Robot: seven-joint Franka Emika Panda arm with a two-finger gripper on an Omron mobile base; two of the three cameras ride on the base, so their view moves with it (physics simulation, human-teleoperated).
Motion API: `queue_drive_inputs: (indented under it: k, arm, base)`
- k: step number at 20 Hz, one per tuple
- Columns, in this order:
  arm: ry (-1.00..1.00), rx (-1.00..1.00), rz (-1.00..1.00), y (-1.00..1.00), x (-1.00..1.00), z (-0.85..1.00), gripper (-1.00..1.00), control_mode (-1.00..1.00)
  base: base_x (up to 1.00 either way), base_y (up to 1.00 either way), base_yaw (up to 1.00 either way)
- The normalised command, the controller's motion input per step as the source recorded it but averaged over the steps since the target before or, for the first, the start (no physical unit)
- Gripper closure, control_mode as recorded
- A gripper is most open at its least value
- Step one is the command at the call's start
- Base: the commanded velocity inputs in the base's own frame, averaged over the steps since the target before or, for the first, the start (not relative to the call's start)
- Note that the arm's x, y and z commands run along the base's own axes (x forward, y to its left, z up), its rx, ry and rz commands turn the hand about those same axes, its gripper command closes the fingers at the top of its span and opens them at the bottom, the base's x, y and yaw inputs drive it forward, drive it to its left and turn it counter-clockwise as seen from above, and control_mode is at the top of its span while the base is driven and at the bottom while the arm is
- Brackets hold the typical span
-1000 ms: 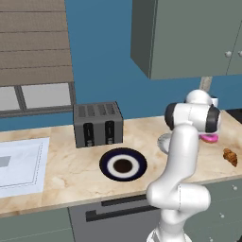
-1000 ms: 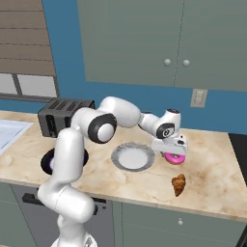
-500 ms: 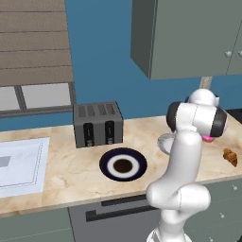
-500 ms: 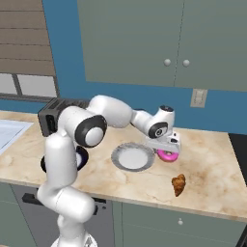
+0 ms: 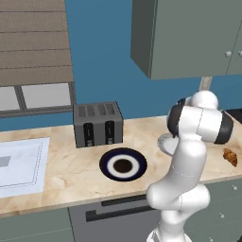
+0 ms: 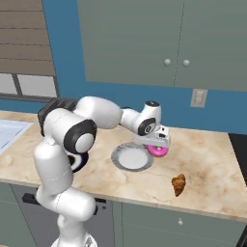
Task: Place the pastries on the plates.
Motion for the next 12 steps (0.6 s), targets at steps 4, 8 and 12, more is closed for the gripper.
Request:
queue_drive_inputs:
  k: [4, 8, 12]
  arm:
    - [0.00, -0.03, 0.00, 0.59, -0.01, 0.00, 1.00, -1.00]
    - [0.00, -0.03, 0.00, 0.48, -0.05, 0.00, 1.00, -1.00]
    - [0.02, -0.02, 0.00, 0.39, 0.00, -0.12, 1.00, -1.00]
  base:
    - [0.00, 0.00, 0.00]
    - [0.00, 0.00, 0.00]
    - [0.00, 0.00, 0.00]
